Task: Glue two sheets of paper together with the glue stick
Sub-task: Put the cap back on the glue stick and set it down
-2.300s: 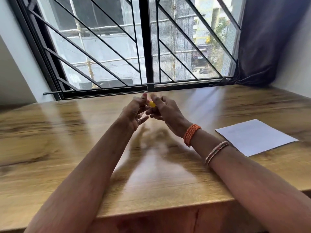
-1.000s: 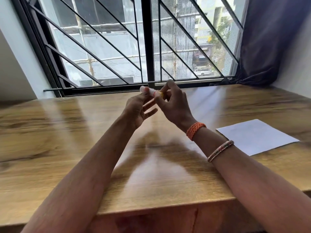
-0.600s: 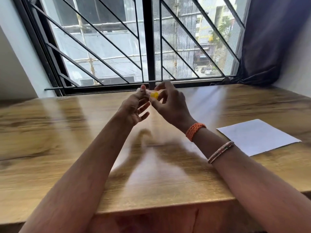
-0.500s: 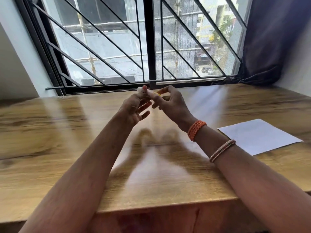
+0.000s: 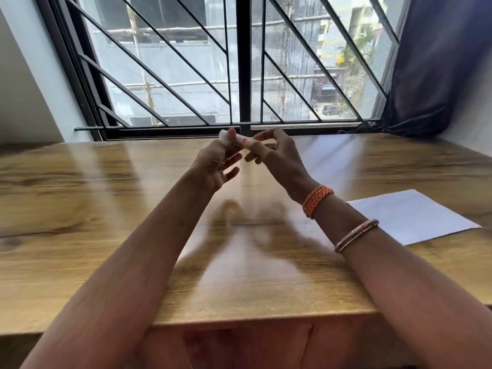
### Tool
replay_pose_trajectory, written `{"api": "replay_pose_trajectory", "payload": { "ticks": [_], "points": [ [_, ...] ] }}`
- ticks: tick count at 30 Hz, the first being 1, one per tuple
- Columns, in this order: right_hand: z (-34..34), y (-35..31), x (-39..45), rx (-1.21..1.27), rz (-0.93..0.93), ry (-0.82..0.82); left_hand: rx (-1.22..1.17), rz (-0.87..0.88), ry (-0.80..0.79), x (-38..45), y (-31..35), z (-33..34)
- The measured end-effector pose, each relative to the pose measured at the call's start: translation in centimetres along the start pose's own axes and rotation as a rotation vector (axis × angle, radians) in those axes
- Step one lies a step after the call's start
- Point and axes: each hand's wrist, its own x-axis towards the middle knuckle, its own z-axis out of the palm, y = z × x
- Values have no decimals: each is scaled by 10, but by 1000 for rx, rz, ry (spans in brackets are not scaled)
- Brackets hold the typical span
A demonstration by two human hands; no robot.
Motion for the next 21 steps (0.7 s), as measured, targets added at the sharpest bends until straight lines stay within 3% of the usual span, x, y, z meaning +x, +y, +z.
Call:
{"api": "replay_pose_trajectory", "payload": {
  "ticks": [3,8,11,13,17,21],
  "points": [
    [3,2,0,55,-6,57,17,3,-9,1,0,0],
    [10,1,-5,-439,-514,202,65,-27,28,-1,2,-1],
    [10,3,-6,-589,-599,202,54,-28,38,0,2,-2],
    [9,2,-5,-454,-448,183,33,-22,37,1,1,-1],
    [3,-5,0,-20,63,124,9,-17,46,2,-3,0],
    [-1,-9,-2,387,391,-110,13,38,-14,2,-3,3]
  ]
}}
